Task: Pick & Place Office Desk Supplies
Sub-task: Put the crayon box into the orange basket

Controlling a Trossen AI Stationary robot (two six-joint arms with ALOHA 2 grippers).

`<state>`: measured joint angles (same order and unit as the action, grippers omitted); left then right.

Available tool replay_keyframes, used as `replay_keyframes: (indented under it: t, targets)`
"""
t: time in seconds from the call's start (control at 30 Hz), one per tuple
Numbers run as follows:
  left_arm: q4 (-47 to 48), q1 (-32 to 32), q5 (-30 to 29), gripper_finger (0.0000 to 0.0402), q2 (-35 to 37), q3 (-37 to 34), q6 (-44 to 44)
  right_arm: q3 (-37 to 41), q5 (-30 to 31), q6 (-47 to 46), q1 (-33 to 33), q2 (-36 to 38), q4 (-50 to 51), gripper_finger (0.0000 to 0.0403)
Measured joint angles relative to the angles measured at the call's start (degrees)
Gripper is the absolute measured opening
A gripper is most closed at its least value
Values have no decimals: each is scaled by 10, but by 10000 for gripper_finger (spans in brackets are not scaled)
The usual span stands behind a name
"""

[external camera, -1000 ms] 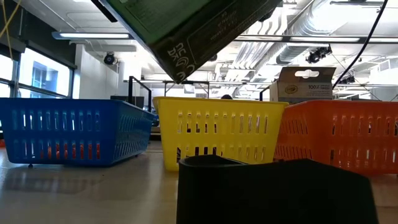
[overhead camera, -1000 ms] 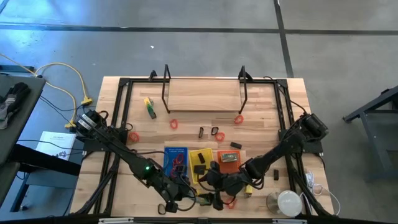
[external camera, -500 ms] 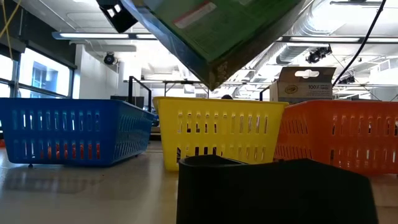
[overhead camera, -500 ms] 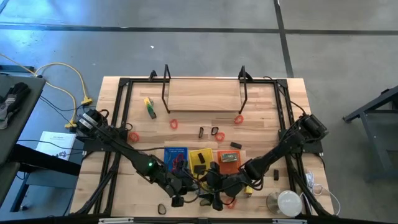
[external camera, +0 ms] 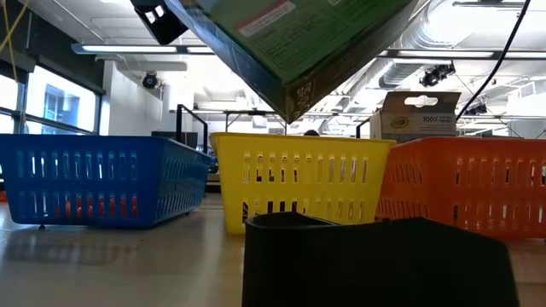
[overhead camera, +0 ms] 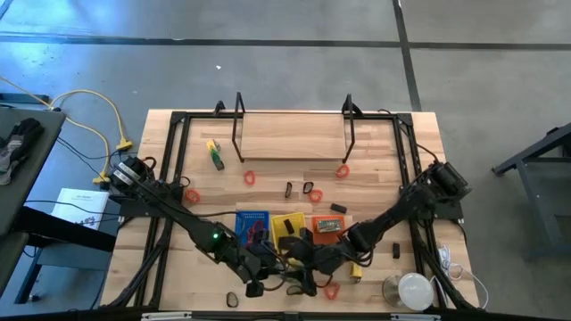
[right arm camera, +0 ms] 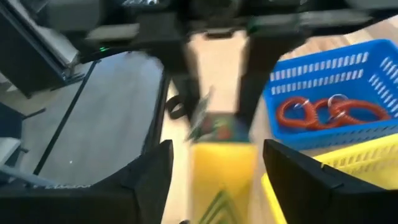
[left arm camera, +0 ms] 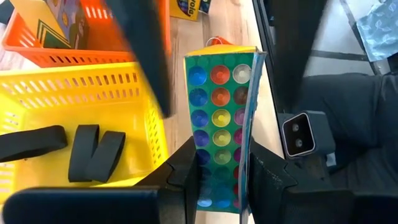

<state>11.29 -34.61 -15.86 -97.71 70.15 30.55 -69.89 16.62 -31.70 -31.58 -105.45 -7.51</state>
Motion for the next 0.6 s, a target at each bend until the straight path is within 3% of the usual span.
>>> replay_keyframes:
  t: [0.47, 0.6]
  targets:
    - [0, 0, 0, 93, 0, 0, 8, 0, -29, 1, 9, 0, 3, 92]
    - [0, 0, 0, 93, 0, 0, 12, 0, -31, 2, 9, 0, 3, 83]
